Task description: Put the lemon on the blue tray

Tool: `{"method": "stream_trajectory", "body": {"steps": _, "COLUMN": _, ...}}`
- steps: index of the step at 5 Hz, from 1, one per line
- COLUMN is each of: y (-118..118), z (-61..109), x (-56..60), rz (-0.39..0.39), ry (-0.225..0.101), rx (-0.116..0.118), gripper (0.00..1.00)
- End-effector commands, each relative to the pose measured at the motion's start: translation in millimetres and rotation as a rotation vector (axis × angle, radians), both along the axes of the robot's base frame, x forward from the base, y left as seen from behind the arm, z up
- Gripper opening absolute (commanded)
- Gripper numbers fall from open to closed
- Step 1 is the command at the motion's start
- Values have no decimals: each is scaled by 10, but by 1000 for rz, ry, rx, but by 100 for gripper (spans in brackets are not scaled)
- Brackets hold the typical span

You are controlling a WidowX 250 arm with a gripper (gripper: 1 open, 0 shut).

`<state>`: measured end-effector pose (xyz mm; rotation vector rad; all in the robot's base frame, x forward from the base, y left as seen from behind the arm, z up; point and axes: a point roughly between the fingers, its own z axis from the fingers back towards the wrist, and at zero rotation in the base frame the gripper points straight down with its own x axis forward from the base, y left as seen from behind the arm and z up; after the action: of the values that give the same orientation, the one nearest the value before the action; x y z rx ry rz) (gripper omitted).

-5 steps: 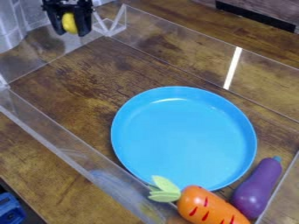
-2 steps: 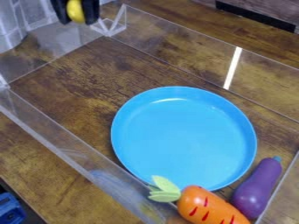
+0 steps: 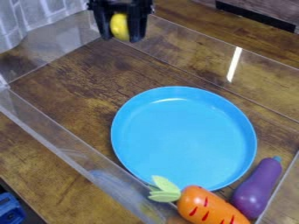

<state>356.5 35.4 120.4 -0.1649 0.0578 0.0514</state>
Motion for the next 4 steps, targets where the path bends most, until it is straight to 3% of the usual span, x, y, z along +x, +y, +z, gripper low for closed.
{"method": "stream_trajectory", "body": {"steps": 1, "y": -222, "z": 438, "x": -305, "rz": -103, "ry": -53, "rx": -2, "gripper": 0}}
{"method": "stream_trajectory", "body": {"steps": 2, "y": -336, "z": 356, "x": -558, "rz": -179, "ry": -23, "rx": -7, "gripper": 0}}
{"method": "stream_trajectory", "body": {"steps": 4, "y": -669, "z": 334, "x": -873, "rz": -229, "ry": -8, "rx": -35, "gripper": 0}}
